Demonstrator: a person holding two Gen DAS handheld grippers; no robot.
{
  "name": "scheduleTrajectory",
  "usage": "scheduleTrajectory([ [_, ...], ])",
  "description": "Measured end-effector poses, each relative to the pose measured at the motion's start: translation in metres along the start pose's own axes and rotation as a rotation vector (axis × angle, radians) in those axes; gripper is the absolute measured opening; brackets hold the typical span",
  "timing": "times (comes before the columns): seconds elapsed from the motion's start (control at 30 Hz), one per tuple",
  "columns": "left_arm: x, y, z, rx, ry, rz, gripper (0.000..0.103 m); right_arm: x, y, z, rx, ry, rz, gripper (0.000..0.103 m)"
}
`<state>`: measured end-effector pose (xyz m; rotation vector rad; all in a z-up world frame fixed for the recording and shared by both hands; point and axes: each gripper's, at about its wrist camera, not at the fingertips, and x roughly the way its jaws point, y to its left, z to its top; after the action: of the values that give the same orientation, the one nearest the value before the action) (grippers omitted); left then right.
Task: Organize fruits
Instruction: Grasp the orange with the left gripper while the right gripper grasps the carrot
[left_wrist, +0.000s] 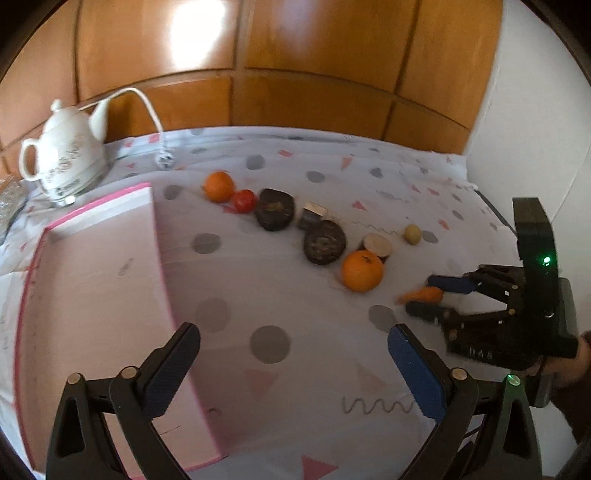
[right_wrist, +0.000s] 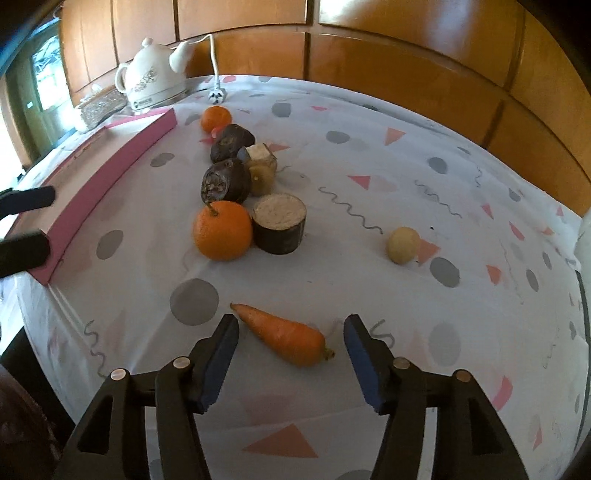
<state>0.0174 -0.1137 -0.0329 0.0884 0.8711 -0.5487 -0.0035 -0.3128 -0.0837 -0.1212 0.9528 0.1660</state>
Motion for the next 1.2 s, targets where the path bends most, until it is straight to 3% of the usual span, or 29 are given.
scheduleTrajectory([
  [0.03,0.006,-0.003,0.002,0.001,0.017,-0.014,0.090,-0.001,-0.002,0.001,0.004,-0.001,0.000,0.027],
  [0.17,0.024,-0.013,0.010,-0.005,0.060,-0.053,0.071,-0.003,-0.008,-0.005,0.054,-0.008,-0.018,0.025],
  [0.5,0.056,-0.041,0.028,0.010,0.062,-0.016,0.067,-0.004,-0.022,-0.009,0.194,-0.032,-0.048,0.025],
  [0.73,0.074,-0.050,0.033,0.001,0.055,0.062,0.068,0.001,-0.023,-0.001,0.217,-0.038,-0.083,0.025],
  [0.9,0.082,-0.058,0.035,0.001,0.043,0.062,0.067,0.003,-0.023,-0.002,0.228,-0.052,-0.094,0.025],
  [0.93,0.084,-0.060,0.034,0.005,0.040,0.057,0.064,0.003,-0.023,-0.002,0.230,-0.054,-0.097,0.025],
  [1.03,0.089,-0.064,0.031,0.012,0.060,-0.016,0.040,0.003,-0.022,-0.002,0.227,-0.059,-0.101,0.025],
  [1.2,0.083,-0.057,0.026,-0.010,0.051,-0.060,0.038,0.003,-0.023,-0.003,0.233,-0.068,-0.098,0.026],
])
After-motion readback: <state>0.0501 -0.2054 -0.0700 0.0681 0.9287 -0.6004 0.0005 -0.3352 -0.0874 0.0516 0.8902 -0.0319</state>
